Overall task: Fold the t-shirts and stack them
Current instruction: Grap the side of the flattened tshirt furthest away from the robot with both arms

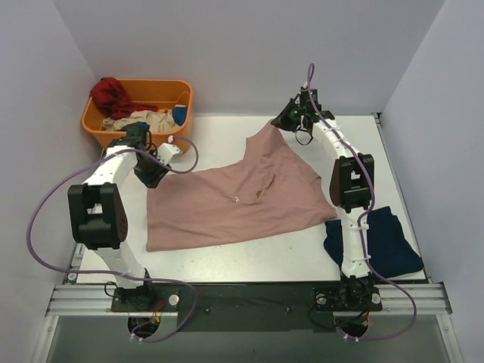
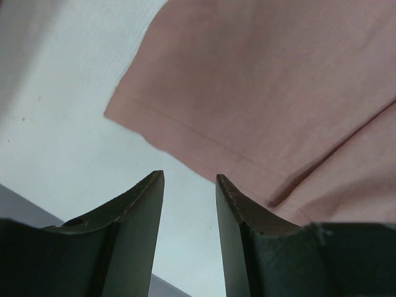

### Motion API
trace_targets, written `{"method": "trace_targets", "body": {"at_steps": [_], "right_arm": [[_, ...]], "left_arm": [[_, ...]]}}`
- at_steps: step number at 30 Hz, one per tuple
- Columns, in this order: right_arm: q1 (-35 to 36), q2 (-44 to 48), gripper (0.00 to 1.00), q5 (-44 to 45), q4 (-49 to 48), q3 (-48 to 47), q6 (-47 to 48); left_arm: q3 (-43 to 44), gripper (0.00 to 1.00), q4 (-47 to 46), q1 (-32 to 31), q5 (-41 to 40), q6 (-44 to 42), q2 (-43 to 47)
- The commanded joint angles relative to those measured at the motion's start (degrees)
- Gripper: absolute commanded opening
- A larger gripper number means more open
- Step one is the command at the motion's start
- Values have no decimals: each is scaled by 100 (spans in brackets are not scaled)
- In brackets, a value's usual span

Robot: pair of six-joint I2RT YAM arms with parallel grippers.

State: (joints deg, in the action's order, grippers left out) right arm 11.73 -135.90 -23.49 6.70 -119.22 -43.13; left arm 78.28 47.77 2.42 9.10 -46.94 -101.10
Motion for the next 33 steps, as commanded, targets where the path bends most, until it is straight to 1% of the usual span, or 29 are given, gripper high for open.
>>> {"method": "trace_targets", "body": {"at_steps": [1, 3, 7, 9, 11, 15, 16, 22, 26, 28, 29, 30, 31, 32, 33], "right_arm": [[58, 520, 0, -112, -2, 39, 297], [49, 573, 0, -112, 16, 109, 358], [58, 722, 0, -95, 16, 293, 437], [67, 766, 0, -112, 25, 338, 473], [75, 792, 0, -139, 51, 347, 473], [110, 836, 0, -174, 95, 312, 534], [111, 837, 0, -174, 130, 294, 578], [137, 907, 0, -192, 191, 285, 657], [128, 942, 0, -183, 270, 303, 736], [120, 968, 0, -165, 271, 329, 736], [119, 986, 0, -156, 271, 346, 745], [111, 1003, 0, -165, 279, 347, 745], [102, 1012, 0, -174, 279, 347, 745], [93, 1012, 0, -183, 279, 347, 736], [84, 1030, 0, -191, 288, 338, 736]], "left_arm": [[275, 50, -180, -406, -444, -738, -454], [459, 52, -434, -365, -532, -598, -709], [1048, 54, -338, -294, -656, -500, -1228], [1058, 56, -574, -303, -664, -500, -1307], [1188, 57, -611, -312, -612, -405, -1403], [1418, 57, -418, -268, -410, -115, -1632], [1401, 57, -426, -68, -366, -96, -1693], [1620, 57, -215, -4, -120, 246, -2159], [1620, 56, -181, 31, -154, 124, -2379], [1603, 52, -58, 31, -163, 45, -2485], [1576, 40, -14, 48, -137, 36, -2511], [1507, 34, 39, 40, -93, 1, -2485], [1445, 23, 74, 48, -67, -43, -2433], [1323, 17, 118, 49, -6, -131, -2380], [1269, 5, 127, 49, 4, -166, -2249]]}}
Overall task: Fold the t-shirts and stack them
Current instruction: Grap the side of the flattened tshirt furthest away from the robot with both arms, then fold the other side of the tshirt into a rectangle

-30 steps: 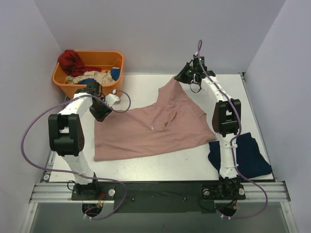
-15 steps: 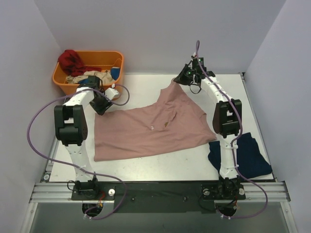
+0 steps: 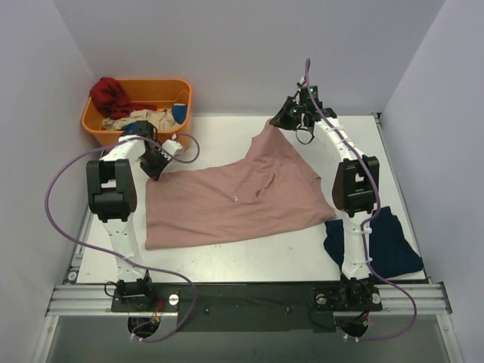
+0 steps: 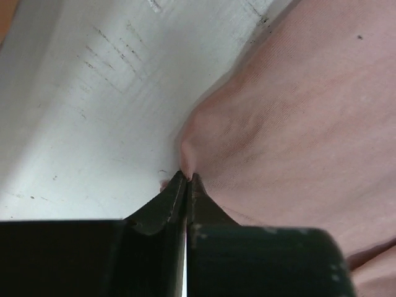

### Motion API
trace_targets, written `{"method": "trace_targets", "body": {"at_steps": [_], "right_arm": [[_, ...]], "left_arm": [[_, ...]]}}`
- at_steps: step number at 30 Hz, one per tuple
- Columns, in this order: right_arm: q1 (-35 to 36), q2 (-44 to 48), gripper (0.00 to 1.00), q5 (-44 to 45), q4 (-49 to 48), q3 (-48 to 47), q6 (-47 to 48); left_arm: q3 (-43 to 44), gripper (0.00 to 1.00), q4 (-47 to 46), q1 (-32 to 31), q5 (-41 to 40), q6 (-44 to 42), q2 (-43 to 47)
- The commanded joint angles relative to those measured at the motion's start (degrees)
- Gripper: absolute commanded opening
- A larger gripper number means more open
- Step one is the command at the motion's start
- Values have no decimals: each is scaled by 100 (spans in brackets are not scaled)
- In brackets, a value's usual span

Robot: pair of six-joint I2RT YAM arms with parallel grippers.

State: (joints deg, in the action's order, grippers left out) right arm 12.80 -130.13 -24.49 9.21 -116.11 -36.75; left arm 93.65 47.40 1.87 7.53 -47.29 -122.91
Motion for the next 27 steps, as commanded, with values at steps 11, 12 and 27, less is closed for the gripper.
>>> {"method": "trace_targets", "body": {"at_steps": [11, 12, 27], "right_arm": [[-304, 1663, 0, -1723, 448, 1069, 1632], [-382, 2057, 0, -1813, 537, 1282, 1801], [-1427, 4083, 0, -1339, 1470, 5070, 2305]], "left_arm": [[-1085, 0, 138, -11, 47, -395, 1821], [-1190, 0, 234, -11, 38, -447, 1928], [-2596, 0, 1299, -99, -226, -1283, 3036]]}}
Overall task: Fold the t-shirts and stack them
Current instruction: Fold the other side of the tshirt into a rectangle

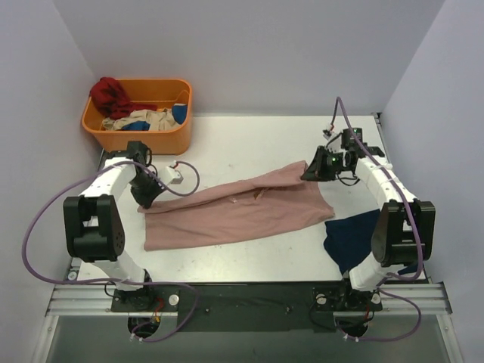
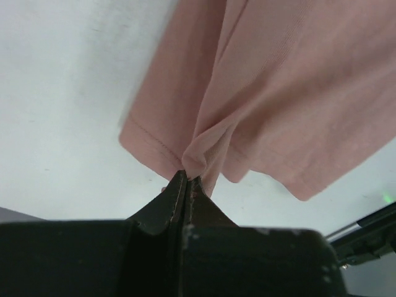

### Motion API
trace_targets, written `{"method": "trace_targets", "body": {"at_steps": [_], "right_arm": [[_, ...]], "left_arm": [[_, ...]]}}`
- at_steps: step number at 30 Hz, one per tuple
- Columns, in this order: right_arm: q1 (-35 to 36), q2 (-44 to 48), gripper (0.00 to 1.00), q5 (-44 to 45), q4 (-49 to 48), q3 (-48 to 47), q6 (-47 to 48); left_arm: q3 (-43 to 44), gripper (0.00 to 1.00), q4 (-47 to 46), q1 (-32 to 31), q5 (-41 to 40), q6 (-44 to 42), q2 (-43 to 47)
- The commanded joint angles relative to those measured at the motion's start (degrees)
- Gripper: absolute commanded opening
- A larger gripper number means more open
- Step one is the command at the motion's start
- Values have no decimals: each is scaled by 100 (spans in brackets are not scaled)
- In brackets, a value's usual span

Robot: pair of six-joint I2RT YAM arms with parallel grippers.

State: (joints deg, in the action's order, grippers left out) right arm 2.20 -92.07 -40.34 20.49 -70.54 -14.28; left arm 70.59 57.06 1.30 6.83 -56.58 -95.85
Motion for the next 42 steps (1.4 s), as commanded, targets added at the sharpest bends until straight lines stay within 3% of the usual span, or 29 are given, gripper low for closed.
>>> {"method": "trace_targets", "body": {"at_steps": [1, 11, 14, 20, 22, 25, 31, 35, 42], "right_arm": [[-413, 243, 0, 280, 350, 559, -12], [-492, -4, 0, 842, 737, 472, -198], [-501, -135, 0, 913, 860, 182, -224], [-448, -933, 0, 1150, 843, -1495, -426], [-422, -1250, 0, 1107, 860, -2188, -513], [-317, -1384, 0, 993, 930, -2456, -550], [-264, -743, 0, 1291, 1080, -1016, -391], [-395, -67, 0, 1432, 1106, -5, -426], [-404, 14, 0, 1168, 1045, 971, -488]], "left_arm": [[-300, 0, 298, -60, -130, -328, 330], [-212, 0, 253, -77, 11, -275, 322], [-11, 0, -184, -77, -94, -39, 296], [920, 0, -1696, -42, -902, 840, -73], [1158, 0, -1733, -42, -833, 867, -144], [1160, 0, -1417, -60, -535, 797, -127], [-104, 0, -1145, -16, -455, 560, 418], [-334, 0, -697, -16, -314, 490, 497], [-801, 0, -643, -7, -454, 191, 357]]}}
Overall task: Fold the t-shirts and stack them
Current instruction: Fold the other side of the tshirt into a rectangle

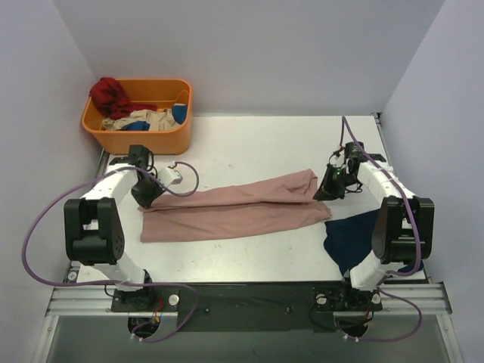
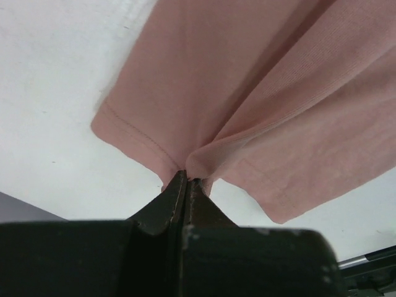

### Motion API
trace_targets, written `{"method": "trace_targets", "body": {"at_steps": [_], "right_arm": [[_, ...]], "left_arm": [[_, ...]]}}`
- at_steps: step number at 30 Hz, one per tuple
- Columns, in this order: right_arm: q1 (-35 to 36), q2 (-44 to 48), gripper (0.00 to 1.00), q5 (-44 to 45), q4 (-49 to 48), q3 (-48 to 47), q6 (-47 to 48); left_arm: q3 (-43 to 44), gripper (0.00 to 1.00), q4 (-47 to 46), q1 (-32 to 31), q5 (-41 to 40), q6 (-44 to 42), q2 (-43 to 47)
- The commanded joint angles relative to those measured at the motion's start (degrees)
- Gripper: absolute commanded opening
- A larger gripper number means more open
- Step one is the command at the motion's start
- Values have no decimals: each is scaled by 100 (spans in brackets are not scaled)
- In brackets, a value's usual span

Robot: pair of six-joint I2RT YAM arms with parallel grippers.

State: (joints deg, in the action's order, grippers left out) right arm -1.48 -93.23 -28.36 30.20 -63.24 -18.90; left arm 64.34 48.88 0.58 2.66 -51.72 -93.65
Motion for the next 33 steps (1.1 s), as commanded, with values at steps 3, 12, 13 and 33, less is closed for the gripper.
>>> {"method": "trace_targets", "body": {"at_steps": [3, 12, 13, 33], "right_arm": [[-37, 68, 0, -108, 57, 365, -88], [86, 68, 22, 66, 223, 479, -228], [51, 164, 33, 207, 337, 497, -237], [2160, -1056, 59, 806, -58, -2139, 685]], "left_arm": [[-334, 0, 235, 48, -151, -478, 127], [376, 29, 1542, 65, 147, -689, -5], [482, 36, 1754, 74, 139, -742, 4], [879, 91, 2609, 39, -451, -496, -84]]}}
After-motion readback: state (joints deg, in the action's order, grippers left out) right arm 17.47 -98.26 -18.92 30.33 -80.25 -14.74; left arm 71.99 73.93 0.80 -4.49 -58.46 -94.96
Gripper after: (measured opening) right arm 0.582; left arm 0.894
